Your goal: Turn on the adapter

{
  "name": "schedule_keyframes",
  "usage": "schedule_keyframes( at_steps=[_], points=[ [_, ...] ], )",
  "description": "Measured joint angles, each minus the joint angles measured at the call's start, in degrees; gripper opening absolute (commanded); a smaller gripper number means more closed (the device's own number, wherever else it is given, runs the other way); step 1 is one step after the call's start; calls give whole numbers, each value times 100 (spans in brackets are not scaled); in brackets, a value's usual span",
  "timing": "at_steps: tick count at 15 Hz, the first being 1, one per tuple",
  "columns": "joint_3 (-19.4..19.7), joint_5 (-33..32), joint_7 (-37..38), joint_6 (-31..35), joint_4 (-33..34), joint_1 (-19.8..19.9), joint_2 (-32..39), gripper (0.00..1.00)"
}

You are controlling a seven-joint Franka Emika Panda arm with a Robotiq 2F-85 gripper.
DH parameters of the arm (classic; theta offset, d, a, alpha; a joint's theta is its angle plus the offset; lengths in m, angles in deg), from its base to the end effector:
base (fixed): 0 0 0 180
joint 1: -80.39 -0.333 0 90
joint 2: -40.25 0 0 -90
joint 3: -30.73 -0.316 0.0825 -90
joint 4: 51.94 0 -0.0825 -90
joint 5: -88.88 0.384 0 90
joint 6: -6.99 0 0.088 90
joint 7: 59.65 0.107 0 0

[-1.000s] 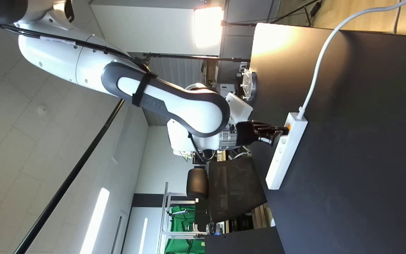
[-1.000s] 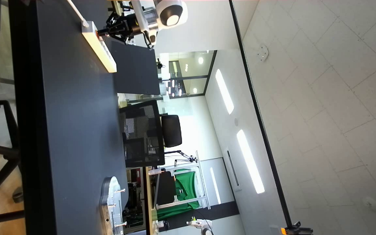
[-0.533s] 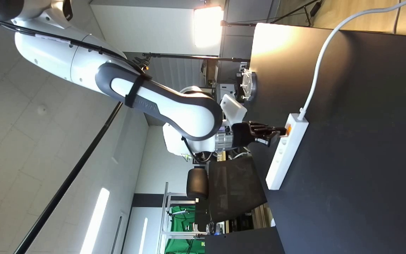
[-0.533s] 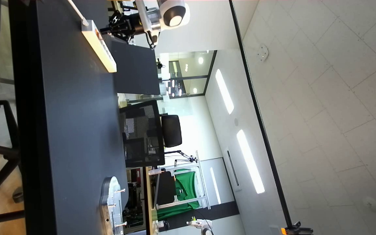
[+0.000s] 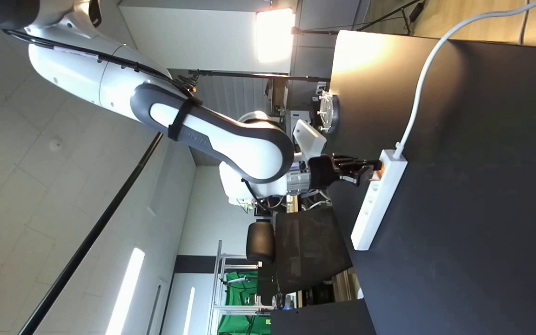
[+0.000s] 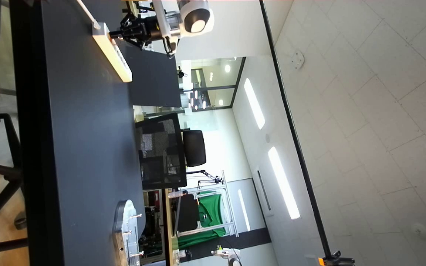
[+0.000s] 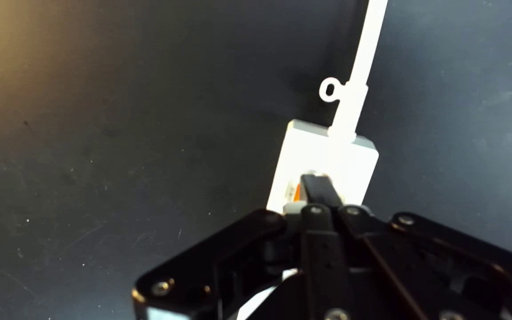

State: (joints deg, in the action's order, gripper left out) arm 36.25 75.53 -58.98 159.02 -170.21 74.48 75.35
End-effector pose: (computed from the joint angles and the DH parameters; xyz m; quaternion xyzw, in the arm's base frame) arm 0.5803 0.0092 0.1297 0.9906 0.1091 -0.0119 0.0811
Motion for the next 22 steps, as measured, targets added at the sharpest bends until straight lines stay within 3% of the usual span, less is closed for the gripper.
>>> schedule_keyframes(
  at_steps=[22],
  points=[
    [-134, 89, -301, 488, 16, 116, 149, 0]
  ],
)
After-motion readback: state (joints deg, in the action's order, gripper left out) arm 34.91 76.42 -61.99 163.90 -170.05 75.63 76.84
